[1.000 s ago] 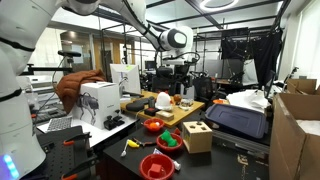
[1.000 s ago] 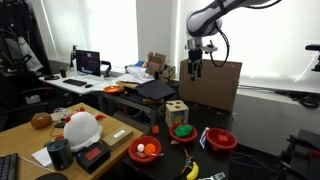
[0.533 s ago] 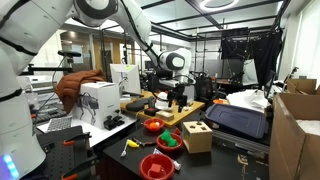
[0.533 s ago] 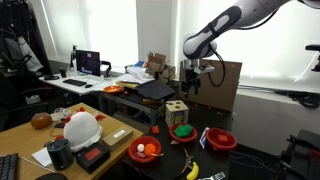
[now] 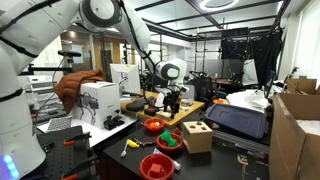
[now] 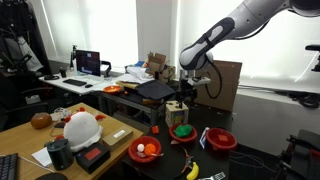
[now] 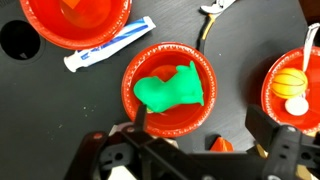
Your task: Put the banana toy in the bowl to the right
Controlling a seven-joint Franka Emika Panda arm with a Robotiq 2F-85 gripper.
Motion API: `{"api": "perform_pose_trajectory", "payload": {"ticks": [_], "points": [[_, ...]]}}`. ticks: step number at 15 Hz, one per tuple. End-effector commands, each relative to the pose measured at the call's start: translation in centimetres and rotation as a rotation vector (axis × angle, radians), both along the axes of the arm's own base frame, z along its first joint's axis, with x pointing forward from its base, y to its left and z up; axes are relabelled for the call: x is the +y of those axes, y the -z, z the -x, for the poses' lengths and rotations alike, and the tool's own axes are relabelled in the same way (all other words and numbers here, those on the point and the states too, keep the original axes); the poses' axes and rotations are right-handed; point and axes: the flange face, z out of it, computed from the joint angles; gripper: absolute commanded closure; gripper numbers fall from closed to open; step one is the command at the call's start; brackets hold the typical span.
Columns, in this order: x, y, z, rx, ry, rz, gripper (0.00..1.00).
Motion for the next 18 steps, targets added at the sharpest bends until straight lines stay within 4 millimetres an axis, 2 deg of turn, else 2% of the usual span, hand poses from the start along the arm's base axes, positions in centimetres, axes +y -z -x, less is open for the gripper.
{"api": "perform_pose_trajectory", "payload": {"ticks": [1, 9, 10, 11, 18], "points": [[2.1, 0.2, 1.7, 0.046, -0.027, -0.028, 0.00], [3.7, 3.7, 4.5, 0.218, -0.134, -0.033, 0.00], [3.8, 3.4, 4.7, 0.234, -0.136, -0.045, 0.00], [3.6, 3.8, 4.1, 0.201, -0.110, -0.032, 0.00], [3.8, 4.0, 4.4, 0.221, -0.126, -0.038, 0.00]]}}
